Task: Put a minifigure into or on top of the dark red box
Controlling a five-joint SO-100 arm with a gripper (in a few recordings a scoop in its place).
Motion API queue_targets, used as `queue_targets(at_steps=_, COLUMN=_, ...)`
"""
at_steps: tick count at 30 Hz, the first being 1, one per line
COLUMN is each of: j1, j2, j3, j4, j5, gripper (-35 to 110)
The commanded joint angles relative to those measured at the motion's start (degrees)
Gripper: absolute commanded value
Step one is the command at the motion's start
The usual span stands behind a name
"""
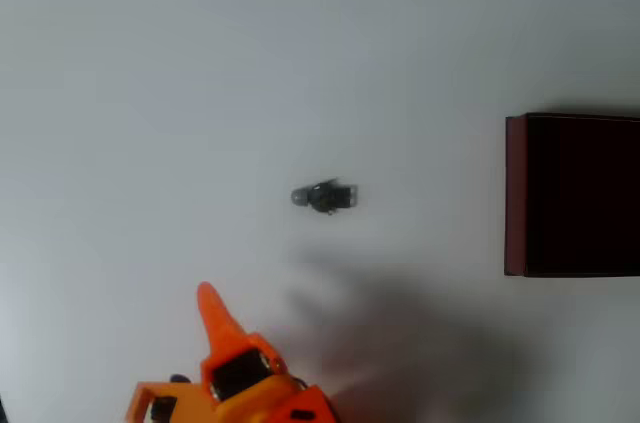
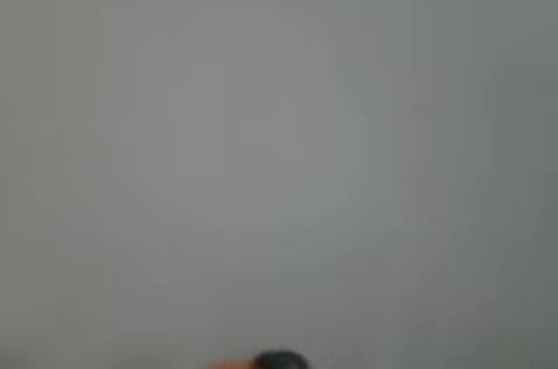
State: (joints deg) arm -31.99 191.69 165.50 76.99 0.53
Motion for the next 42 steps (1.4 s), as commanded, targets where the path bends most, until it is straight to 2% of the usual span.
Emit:
queue_targets(at_steps=1, j1=2.2, j2=-2.4, j3=-5.2, j4=-1.3, j5=-3.1, gripper=24)
queue_targets(at_steps=9, j1=9.9, j2=-36.6, j3=-23.6, j4=-2.2, j5=-9.2, gripper=24)
queue_targets(at_steps=19, j1=21.1, j2=-41.7, j3=-24.8, j4=-5.5, j5=-13.4, gripper=28)
queue_targets(at_steps=25, j1=27.6, j2=-48.0, j3=-25.0, j4=-9.8, j5=-12.6, gripper=27)
queue_targets(at_steps=36, j1=27.2, j2=-67.8, j3=-32.8, j4=-14.0, j5=-8.3, gripper=26)
queue_targets(at_steps=42, j1=29.4, j2=-65.7, j3=-28.7, j4=-19.2, j5=-8.0, gripper=25)
